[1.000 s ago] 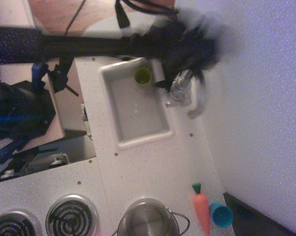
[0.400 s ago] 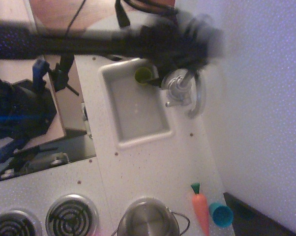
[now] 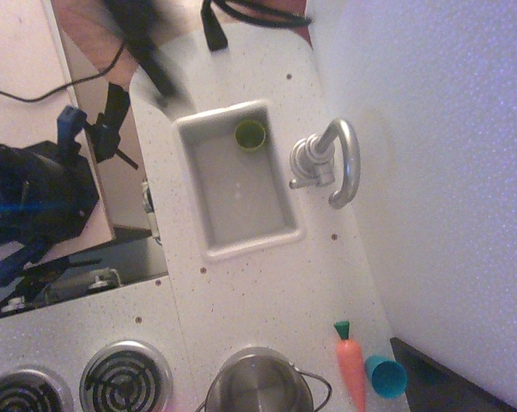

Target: Turn faucet right

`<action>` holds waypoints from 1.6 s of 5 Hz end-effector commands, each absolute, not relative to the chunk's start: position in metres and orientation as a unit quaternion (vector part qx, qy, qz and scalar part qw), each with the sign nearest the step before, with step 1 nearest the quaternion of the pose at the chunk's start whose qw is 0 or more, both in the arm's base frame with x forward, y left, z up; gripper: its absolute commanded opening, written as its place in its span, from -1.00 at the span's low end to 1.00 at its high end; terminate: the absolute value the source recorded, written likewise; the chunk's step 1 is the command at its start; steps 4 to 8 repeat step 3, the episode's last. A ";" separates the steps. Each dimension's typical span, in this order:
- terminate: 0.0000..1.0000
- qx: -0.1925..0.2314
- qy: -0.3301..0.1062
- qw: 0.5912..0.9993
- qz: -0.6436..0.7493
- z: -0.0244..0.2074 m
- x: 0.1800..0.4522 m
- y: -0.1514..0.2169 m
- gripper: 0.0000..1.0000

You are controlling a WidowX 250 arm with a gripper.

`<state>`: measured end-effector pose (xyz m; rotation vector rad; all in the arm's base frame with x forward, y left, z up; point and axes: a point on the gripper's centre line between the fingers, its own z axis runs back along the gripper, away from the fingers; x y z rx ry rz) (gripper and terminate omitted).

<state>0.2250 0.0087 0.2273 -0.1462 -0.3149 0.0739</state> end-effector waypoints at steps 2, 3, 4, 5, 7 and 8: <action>-1.00 -0.086 -0.251 0.964 0.020 0.310 0.205 0.009 1.00; 1.00 -0.086 -0.251 0.964 0.020 0.310 0.205 0.009 1.00; 1.00 -0.086 -0.251 0.964 0.020 0.310 0.205 0.009 1.00; 1.00 -0.086 -0.251 0.964 0.020 0.310 0.205 0.009 1.00; 1.00 -0.086 -0.251 0.964 0.020 0.310 0.205 0.009 1.00; 1.00 -0.086 -0.251 0.964 0.020 0.310 0.205 0.009 1.00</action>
